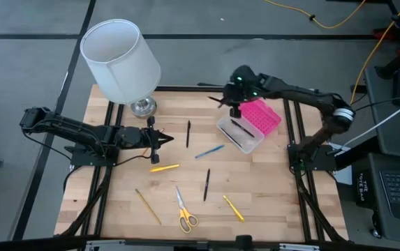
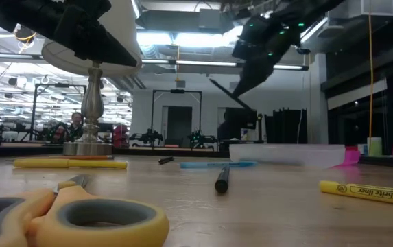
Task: Pick & place school supplies into a supply box
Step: Put the black pen into the pink supply box
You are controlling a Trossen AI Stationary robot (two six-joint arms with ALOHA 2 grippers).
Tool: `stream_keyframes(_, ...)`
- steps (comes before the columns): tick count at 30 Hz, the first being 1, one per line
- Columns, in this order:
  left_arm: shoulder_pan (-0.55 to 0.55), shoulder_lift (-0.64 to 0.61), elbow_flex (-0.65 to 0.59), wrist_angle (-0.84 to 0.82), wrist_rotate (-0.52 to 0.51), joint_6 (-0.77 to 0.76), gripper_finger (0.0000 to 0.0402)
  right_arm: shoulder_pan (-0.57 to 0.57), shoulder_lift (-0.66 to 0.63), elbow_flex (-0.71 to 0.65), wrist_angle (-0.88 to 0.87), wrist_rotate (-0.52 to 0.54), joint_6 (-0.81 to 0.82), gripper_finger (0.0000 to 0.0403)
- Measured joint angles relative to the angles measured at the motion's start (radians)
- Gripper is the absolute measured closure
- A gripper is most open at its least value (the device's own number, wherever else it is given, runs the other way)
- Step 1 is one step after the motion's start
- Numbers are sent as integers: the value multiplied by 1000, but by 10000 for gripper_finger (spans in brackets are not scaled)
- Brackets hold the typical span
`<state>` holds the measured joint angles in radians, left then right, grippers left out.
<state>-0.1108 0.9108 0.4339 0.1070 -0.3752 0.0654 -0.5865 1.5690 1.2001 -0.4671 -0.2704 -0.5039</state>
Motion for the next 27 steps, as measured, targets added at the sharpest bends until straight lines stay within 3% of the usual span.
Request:
stream_keyframes(13,0,0,0,0,0,0,398,29,-324,-444,460,-39,263,377)
stream_keyframes(27,0,0,0,0,0,0,398,149,-375,-508,426,27,457,377)
